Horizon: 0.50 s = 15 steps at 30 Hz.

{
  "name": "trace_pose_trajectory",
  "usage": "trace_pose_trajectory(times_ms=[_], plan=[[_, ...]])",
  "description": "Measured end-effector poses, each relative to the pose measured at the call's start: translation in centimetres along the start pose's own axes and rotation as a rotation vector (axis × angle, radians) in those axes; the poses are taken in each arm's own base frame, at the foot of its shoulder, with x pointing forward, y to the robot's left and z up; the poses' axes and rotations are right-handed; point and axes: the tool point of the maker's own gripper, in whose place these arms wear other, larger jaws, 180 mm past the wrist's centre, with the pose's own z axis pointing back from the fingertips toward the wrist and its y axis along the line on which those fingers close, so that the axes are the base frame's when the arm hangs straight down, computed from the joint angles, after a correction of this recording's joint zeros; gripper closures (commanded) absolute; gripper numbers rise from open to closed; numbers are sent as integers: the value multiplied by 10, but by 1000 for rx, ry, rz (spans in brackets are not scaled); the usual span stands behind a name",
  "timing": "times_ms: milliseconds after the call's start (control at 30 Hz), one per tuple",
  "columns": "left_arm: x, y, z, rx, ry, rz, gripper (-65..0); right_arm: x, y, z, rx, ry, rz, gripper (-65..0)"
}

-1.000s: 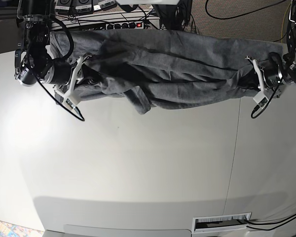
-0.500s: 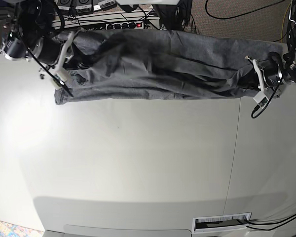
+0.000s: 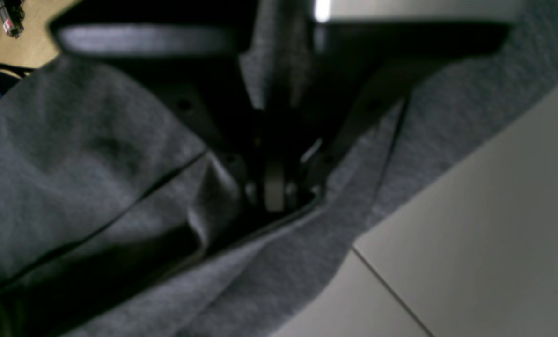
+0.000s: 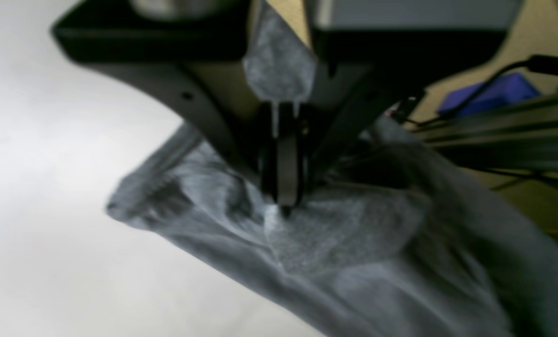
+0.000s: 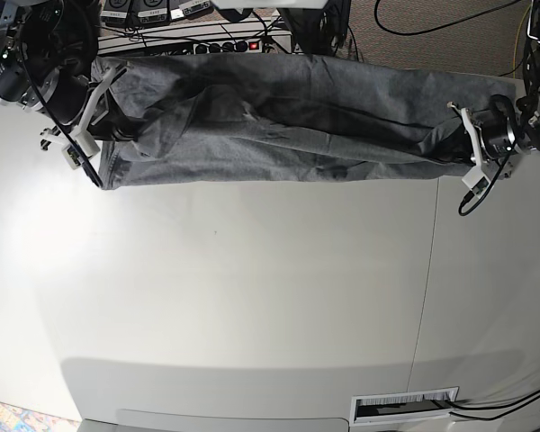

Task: Fold the T-shirt properly
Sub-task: 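Lower the folded shirt and release it with the right gripper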

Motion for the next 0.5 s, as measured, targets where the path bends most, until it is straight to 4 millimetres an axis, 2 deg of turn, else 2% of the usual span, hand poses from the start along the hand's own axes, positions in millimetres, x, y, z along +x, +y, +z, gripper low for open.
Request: trace_pose_trajectory(times_ms=[167,300,400,500], plan=[[0,0,0,0,0,0,0,6,-12,0,-67,-33,25,0],[0,0,0,0,0,0,0,2,-22,1,-124,-9,52,0],[0,0,0,0,0,0,0,2,-25,2,-139,-9,60,-92],[0,0,0,0,0,0,0,1,-26,2,-145,-4,62,-115]])
